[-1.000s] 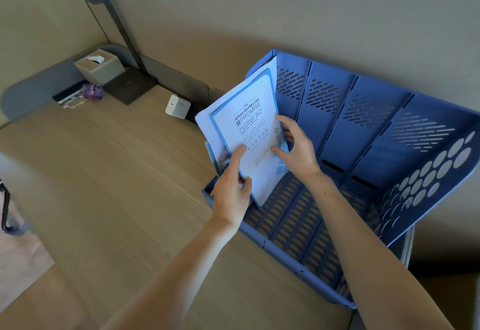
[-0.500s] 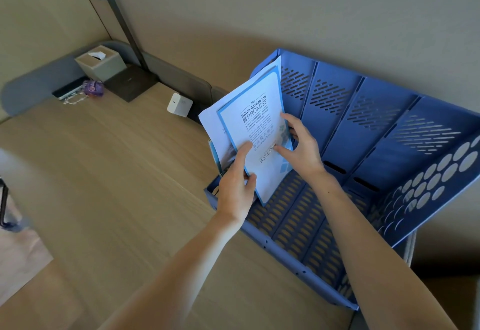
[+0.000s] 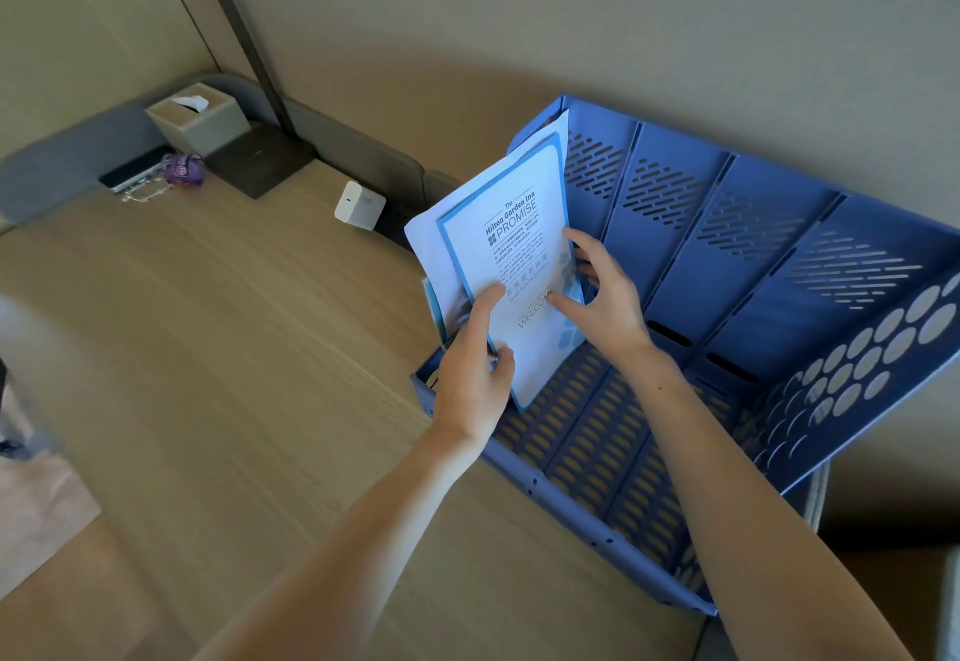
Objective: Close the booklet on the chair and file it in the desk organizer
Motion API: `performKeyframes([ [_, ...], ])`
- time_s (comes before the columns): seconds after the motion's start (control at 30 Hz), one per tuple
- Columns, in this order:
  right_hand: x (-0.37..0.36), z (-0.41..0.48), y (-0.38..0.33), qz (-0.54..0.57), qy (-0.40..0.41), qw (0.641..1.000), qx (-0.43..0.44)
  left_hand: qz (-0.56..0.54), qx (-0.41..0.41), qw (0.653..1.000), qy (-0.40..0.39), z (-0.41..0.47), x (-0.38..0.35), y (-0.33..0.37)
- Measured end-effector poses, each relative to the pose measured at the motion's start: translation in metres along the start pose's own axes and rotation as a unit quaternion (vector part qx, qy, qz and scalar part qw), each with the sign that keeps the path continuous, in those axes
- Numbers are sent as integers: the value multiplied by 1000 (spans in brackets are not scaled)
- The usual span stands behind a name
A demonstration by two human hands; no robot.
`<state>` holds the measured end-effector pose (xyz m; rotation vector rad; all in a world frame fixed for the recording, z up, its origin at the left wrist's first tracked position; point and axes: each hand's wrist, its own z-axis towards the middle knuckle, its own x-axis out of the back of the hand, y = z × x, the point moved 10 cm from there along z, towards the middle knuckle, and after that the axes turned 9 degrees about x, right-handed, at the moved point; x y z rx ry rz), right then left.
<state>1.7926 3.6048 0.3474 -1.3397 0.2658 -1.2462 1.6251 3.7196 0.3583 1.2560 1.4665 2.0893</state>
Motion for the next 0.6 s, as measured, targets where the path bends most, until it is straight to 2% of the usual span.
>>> performKeyframes([
  [0.47, 28, -22, -27, -49, 35, 998, -15, 11, -50, 998, -27, -19, 23, 25],
  [0.6, 48, -41, -45, -53, 71, 996, -30, 60, -53, 997, 13, -33, 51, 39],
])
